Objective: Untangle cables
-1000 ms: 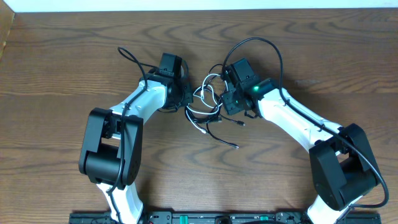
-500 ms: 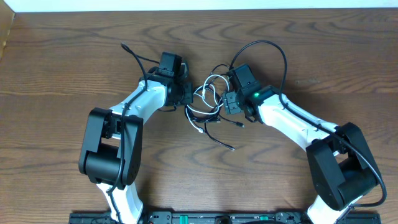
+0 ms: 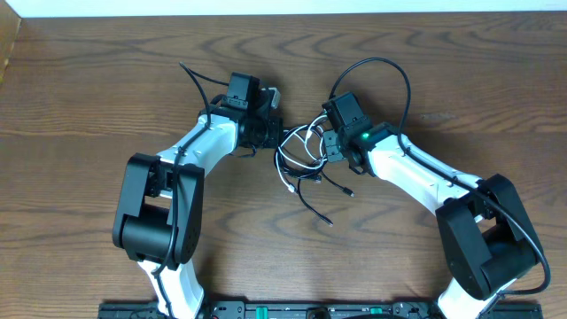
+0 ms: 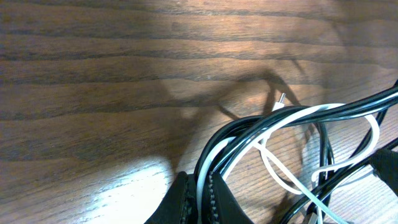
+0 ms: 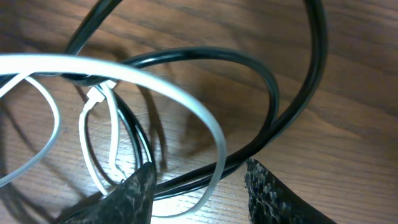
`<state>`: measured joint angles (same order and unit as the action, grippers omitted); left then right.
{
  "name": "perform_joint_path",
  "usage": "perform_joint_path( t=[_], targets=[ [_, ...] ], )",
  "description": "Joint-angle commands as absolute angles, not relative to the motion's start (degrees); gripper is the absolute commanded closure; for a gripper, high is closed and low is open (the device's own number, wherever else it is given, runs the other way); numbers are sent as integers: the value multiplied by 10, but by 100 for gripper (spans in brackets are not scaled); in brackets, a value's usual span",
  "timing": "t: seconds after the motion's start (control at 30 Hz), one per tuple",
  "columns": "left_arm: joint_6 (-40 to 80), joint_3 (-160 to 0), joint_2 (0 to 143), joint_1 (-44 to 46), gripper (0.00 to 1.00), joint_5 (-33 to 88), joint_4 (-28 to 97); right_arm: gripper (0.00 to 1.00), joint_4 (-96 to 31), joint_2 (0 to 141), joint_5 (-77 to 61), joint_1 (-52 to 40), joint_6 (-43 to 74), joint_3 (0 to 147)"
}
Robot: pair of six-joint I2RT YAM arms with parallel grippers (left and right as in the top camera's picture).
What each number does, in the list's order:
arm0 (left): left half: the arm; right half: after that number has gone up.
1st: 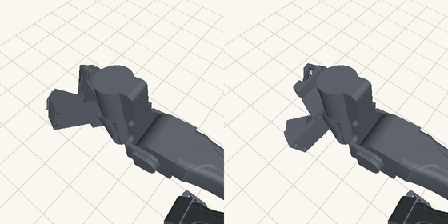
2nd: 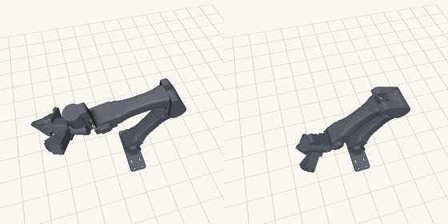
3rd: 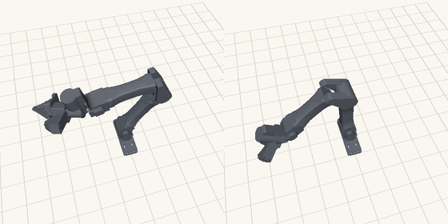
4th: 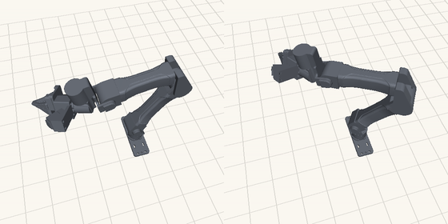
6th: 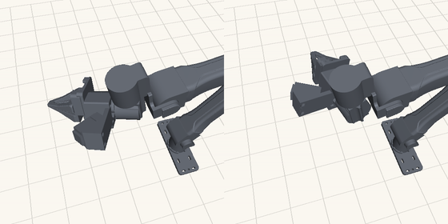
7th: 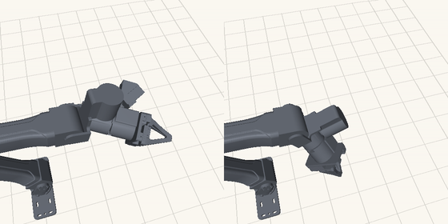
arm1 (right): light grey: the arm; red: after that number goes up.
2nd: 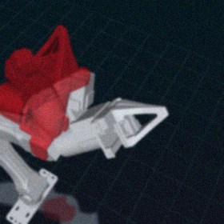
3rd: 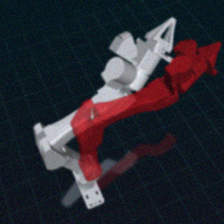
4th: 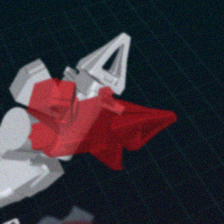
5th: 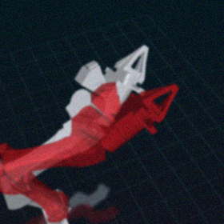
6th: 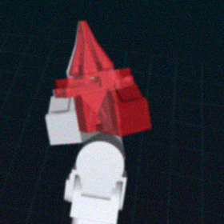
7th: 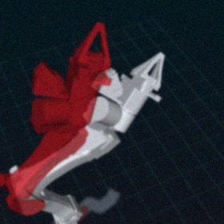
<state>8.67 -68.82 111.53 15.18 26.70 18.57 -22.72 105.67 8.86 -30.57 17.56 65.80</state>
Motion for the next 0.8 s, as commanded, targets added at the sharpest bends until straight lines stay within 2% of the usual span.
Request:
perform_joint_path(
  t=[0.0, 0.27, 0.4, 0.43, 0.5, 0.77],
  targets=[
    [73, -684, 1123, 154, 92, 279, 183, 57, -225, 1061, 122, -304, 184, 648],
    [73, -684, 1123, 154, 92, 277, 181, 57, -225, 1061, 133, -304, 184, 648],
    [73, -684, 1123, 154, 92, 238, 180, 55, -220, 1061, 129, -304, 182, 648],
    [73, -684, 1123, 154, 92, 222, 180, 60, -222, 1060, 129, -304, 177, 648],
    [73, -684, 1123, 154, 92, 196, 180, 61, -226, 1056, 129, -303, 175, 648],
    [75, -684, 1123, 154, 92, 184, 181, 53, -229, 1046, 129, -300, 161, 648]
  ],
)
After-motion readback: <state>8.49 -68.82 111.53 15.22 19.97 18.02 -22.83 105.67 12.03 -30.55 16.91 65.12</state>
